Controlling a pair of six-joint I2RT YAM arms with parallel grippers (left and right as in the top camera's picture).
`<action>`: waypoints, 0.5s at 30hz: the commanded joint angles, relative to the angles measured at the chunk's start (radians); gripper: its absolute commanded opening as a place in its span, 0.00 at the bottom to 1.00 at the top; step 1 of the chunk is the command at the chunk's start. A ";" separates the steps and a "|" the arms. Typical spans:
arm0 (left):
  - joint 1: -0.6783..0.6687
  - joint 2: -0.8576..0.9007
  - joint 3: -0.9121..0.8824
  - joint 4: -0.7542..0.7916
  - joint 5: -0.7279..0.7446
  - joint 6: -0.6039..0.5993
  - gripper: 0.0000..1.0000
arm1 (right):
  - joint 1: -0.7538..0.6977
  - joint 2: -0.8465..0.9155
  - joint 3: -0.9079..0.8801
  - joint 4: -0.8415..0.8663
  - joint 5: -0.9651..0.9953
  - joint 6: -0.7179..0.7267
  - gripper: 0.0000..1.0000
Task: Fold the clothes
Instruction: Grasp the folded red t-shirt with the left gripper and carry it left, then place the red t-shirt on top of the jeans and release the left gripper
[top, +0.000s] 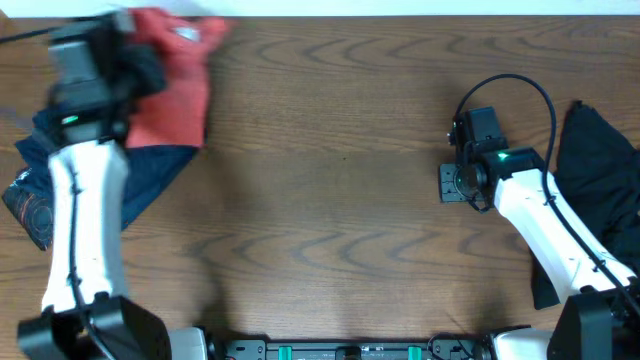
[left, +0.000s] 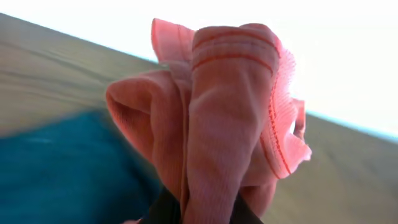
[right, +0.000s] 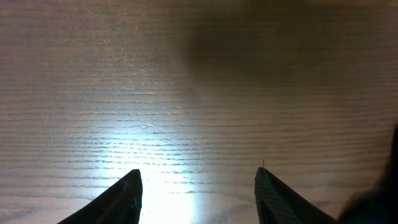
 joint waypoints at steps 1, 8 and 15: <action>0.089 0.002 0.011 0.011 -0.015 -0.036 0.06 | -0.010 -0.018 0.014 -0.006 0.018 0.014 0.57; 0.215 0.048 0.011 0.011 -0.015 -0.036 0.06 | -0.010 -0.018 0.014 -0.005 0.018 0.014 0.57; 0.267 0.114 0.011 0.015 -0.016 -0.035 0.06 | -0.010 -0.018 0.014 -0.014 0.018 0.015 0.57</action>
